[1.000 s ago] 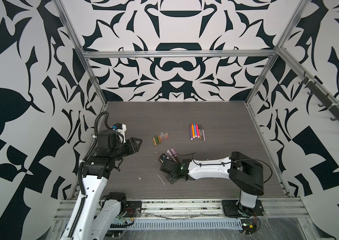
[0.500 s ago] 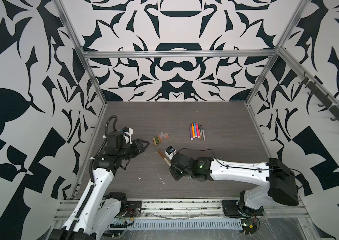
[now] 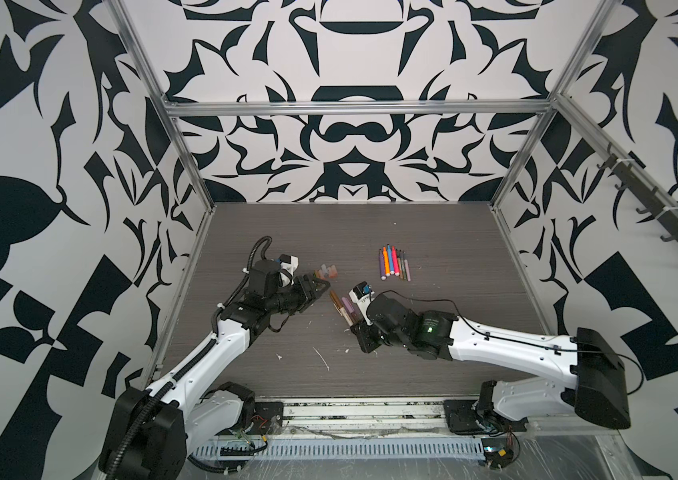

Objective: Open the pen caps
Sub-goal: 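Raise the brown-capped pen while the left gripper closes on its brown cap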

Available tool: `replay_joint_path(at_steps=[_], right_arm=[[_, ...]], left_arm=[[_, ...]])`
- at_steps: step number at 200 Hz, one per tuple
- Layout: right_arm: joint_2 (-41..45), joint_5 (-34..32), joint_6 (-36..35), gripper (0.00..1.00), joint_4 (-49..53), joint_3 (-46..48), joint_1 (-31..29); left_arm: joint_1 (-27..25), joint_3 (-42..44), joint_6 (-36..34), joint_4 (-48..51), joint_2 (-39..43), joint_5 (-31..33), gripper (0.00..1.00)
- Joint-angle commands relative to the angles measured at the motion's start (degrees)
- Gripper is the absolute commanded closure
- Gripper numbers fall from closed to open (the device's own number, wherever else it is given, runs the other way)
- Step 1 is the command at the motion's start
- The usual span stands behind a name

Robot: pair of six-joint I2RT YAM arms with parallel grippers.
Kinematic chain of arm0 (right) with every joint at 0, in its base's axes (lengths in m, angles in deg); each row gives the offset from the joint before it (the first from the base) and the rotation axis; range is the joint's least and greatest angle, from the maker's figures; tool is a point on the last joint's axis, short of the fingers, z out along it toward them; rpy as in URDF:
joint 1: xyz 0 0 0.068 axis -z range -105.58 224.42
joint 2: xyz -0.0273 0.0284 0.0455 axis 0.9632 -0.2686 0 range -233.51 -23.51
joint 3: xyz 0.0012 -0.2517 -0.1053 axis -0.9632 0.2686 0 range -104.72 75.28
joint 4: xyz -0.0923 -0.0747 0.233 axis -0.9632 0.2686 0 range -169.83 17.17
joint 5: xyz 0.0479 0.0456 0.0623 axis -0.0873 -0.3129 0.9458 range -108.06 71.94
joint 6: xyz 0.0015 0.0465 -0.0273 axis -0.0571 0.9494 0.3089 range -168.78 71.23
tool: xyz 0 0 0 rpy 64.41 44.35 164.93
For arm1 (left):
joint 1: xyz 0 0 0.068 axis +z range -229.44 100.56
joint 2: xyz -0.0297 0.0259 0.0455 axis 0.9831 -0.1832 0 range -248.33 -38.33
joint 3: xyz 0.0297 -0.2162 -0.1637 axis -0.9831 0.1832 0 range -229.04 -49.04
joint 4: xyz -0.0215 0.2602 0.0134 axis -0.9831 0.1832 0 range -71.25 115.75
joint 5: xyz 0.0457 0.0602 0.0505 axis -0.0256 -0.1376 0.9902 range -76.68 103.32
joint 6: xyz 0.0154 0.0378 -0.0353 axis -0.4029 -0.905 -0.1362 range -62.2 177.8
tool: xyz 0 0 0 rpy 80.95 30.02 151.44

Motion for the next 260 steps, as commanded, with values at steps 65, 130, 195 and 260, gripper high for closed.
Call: replay_joint_path(at_steps=[65,130,195,260], right_arm=[[2.12,4.76,3.17,0.96,-4.63,0.71,2.68],[2.71,6.04,3.82,0.96,-5.07,0.88,4.04],[3.15,7.09,3.86,0.97,-5.40,1.18,4.14],[4.29,6.74,4.01,0.92,-5.28,1.70,4.14]], left_arm=[[-5.27,0.75,3.71,-7.27,-3.28,2.04,0.52],[-6.41,0.09,4.07,-8.32,-4.95,1.23,0.65],[-7.03,-0.94,3.48,-8.36,-6.50,0.80,0.64],[-7.12,-1.75,2.84,-7.83,-6.32,-0.37,1.00]])
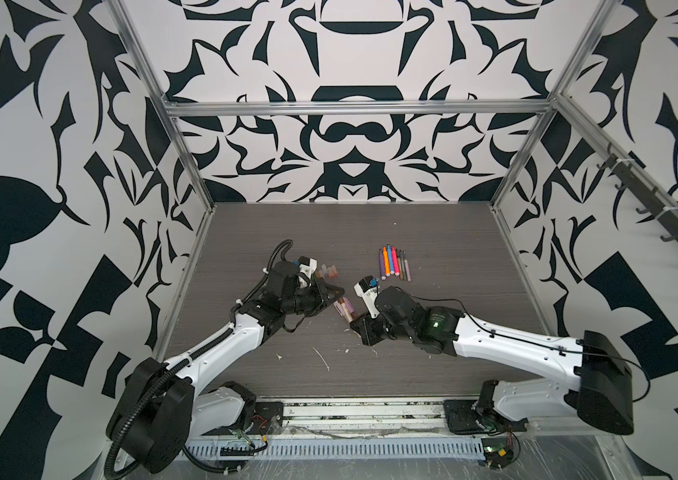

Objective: Open the pen caps
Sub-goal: 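Raise the brown-capped pen while the left gripper closes on its brown cap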

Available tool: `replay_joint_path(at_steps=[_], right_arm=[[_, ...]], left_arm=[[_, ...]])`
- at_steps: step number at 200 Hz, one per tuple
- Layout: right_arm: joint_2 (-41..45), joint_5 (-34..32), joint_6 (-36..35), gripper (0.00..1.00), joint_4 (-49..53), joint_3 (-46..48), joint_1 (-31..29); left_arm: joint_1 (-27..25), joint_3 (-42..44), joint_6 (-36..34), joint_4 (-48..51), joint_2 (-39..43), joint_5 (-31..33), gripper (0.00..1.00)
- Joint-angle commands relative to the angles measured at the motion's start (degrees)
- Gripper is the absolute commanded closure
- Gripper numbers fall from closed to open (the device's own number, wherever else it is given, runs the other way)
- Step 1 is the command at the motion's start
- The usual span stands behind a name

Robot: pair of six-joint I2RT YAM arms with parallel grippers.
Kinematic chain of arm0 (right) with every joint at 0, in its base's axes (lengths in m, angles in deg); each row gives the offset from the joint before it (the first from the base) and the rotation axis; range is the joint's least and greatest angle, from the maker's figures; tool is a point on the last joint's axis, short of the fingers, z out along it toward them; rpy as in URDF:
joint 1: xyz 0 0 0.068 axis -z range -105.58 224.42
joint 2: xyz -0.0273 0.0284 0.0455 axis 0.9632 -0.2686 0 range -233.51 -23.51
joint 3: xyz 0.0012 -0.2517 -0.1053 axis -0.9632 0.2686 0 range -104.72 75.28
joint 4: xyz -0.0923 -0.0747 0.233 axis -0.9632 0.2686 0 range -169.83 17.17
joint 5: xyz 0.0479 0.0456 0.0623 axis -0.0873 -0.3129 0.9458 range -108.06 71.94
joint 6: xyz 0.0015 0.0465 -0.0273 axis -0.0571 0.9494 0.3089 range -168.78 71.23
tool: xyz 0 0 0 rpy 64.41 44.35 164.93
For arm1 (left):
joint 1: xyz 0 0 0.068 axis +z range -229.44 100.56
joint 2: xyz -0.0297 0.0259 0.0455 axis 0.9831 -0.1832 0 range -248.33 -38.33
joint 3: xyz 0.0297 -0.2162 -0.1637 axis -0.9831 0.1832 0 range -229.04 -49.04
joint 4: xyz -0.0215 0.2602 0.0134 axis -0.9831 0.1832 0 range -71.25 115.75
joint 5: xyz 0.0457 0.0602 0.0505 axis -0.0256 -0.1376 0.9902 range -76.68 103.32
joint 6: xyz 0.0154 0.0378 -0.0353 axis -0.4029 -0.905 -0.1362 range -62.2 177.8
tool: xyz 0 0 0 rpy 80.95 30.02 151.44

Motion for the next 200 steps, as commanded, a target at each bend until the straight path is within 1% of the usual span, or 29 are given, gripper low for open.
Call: replay_joint_path(at_steps=[1,22,33,170,177,188,200], right_arm=[[2.56,-0.43,0.39,0.91,-1.60,-0.19,0.21],[2.63,-0.95,0.32,0.81,-1.53,-0.21,0.28],[2.44,-0.96,0.32,0.77,-1.43,-0.36,0.45],[-2.63,1.63,-0.54,0.76,-2.15,-4.15,1.87],[-2.83,1.68,-0.48,0.77,-2.15,-4.37,1.88],[-2.91,1.36,-0.63,0.83,-2.08,-4.47,1.96],[-2.79,0.94,-0.55,0.96,-2.10,-4.25,1.92]], left_arm=[[-0.13,-1.45,-0.44,-0.45,-0.07,-0.88,1.00],[-0.12,-1.09,-0.48,-0.28,0.89,-0.35,1.00],[-0.12,-0.95,-0.48,-0.27,1.24,-0.17,1.00],[-0.13,-0.90,0.62,-0.44,2.02,-0.42,1.00],[-0.13,-0.87,0.64,-0.45,2.02,-0.50,1.00],[-0.13,-0.70,0.58,-0.45,2.15,-0.51,1.00],[-0.10,-0.55,0.49,-0.40,2.22,-0.51,1.00]])
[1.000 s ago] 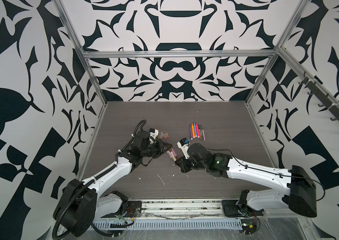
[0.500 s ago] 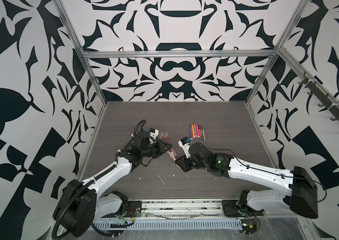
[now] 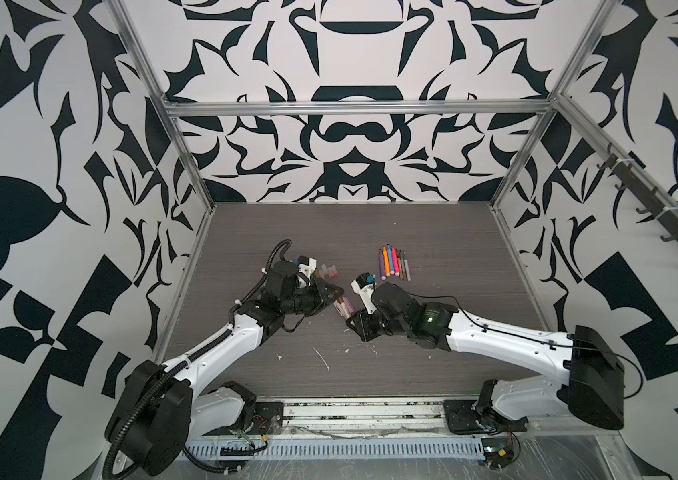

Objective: Open the pen caps
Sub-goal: 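Raise the brown-capped pen while the left gripper closes on its brown cap, then pull the brown cap off with the left gripper while the right holds the pen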

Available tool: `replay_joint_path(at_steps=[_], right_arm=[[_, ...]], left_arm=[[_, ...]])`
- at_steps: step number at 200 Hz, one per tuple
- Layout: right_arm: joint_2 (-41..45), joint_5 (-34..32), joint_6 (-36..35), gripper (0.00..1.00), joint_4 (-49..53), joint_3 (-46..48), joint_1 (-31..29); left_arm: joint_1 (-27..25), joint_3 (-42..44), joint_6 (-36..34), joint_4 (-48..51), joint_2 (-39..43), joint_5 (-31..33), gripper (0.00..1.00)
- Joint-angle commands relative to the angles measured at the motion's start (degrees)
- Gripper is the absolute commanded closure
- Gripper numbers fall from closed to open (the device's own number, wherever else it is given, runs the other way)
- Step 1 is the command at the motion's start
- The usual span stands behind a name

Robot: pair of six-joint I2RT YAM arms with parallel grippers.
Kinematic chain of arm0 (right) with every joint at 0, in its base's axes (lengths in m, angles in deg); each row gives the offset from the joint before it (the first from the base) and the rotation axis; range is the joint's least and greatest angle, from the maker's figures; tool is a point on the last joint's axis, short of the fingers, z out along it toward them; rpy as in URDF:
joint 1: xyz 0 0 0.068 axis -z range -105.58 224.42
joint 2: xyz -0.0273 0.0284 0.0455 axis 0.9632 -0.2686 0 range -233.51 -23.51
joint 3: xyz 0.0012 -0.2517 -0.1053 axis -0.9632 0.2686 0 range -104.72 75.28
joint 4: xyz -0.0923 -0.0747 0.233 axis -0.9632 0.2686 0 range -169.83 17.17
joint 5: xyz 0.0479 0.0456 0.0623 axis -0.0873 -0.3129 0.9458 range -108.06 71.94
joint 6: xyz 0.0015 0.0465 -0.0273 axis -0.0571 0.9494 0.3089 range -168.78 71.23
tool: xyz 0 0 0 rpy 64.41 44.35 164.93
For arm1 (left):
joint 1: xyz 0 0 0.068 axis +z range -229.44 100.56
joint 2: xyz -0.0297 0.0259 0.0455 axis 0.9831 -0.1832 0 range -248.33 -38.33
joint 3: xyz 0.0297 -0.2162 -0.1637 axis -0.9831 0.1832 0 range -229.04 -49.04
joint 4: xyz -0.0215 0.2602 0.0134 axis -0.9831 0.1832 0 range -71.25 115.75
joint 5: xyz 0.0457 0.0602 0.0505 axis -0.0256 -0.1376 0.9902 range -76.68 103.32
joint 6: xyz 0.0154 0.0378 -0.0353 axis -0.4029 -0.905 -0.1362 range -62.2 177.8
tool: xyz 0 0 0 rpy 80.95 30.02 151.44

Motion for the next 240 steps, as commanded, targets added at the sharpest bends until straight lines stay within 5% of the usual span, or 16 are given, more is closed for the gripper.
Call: replay_joint_path(at_steps=[1,34,62,83,138,179,240], right_arm=[[0.42,-0.77,-0.30,0.97,-1.05,-2.15,0.21],[2.79,-1.87,1.82,1.00,-1.02,2.05,-0.09],[9.04,-8.83,5.79,1.00,-2.36,10.54,-7.39],[13.61,-10.30,8.46,1.00,-1.64,14.79,-10.08],[24.14,-18.68,5.79,1.00,5.69,17.10,-7.72],[24.78,-14.05,3.56,1.00,6.06,17.98,-1.31],[27.69,-13.10,4.51,1.00,5.90,21.56,0.01]], left_arm=[[-0.05,-0.53,0.29,-0.38,1.58,-0.44,1.00],[2.99,-3.77,-4.98,5.77,2.19,0.90,1.00],[17.67,-17.60,-18.44,22.31,-2.10,-4.14,1.00],[24.38,-20.24,-19.50,22.95,-4.51,-4.27,1.00],[24.64,-11.83,-21.49,20.27,-7.67,-3.90,1.00],[24.64,-7.33,-24.44,19.44,-13.01,0.65,1.00],[24.63,-9.78,-25.86,13.22,-28.21,1.06,1.00]])
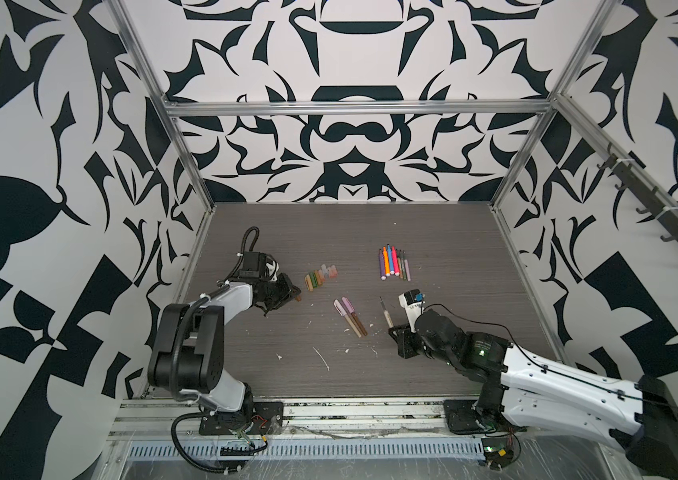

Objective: Open the pen caps
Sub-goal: 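Pull the brown cap off with the left gripper while the right holds the pen, then set the brown cap by the caps while the right gripper carries the pen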

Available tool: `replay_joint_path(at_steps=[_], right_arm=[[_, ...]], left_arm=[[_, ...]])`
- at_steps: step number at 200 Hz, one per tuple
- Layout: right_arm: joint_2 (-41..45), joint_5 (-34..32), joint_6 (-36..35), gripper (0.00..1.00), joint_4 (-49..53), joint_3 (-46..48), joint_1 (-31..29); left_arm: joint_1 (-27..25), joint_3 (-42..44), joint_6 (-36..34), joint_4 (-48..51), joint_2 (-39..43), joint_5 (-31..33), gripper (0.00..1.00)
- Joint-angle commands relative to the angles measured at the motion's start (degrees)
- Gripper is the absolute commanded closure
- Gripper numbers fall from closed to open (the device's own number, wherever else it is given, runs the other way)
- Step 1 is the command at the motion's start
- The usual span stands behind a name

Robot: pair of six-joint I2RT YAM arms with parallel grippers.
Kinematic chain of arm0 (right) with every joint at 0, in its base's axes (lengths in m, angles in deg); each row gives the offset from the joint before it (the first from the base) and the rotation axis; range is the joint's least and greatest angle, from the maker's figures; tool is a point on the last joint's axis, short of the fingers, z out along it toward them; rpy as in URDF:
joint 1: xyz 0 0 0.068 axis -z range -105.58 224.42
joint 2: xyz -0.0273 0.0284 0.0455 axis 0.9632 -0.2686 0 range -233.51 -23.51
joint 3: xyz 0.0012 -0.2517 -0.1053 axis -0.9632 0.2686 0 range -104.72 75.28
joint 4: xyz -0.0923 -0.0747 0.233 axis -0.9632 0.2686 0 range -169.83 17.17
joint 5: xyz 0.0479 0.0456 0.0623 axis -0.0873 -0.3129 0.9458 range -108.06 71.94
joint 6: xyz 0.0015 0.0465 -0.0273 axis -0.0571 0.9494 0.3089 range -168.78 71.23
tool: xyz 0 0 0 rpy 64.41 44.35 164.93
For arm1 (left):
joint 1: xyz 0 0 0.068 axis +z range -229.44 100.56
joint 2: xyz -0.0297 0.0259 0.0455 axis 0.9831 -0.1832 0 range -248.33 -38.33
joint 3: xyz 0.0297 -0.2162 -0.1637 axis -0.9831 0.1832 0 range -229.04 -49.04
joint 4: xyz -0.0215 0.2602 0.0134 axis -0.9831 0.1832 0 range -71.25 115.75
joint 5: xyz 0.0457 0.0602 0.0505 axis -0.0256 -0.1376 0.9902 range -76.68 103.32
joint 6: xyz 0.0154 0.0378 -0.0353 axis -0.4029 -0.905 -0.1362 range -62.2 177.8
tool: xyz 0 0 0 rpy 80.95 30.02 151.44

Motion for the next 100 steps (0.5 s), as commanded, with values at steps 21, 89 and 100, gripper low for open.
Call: replay_joint_path(at_steps=[21,89,100], right_arm=[[2.87,0.37,-0.04,1.00,-0.09,2.04,0.52],[4.22,0.76,-0.89,1.00,1.02,2.01,2.16],[4.22,0.88,-0.85,1.00,0.94,2.11,2.29]], left_arm=[[0.13,-3.79,-1.75,-3.80,-7.98,-0.28,0.97],[0.13,-6.39,-0.46,-5.35,-12.06,-3.15,0.84],[0.13,-6.60,-0.46,-5.39,-12.03,-3.57,0.80]])
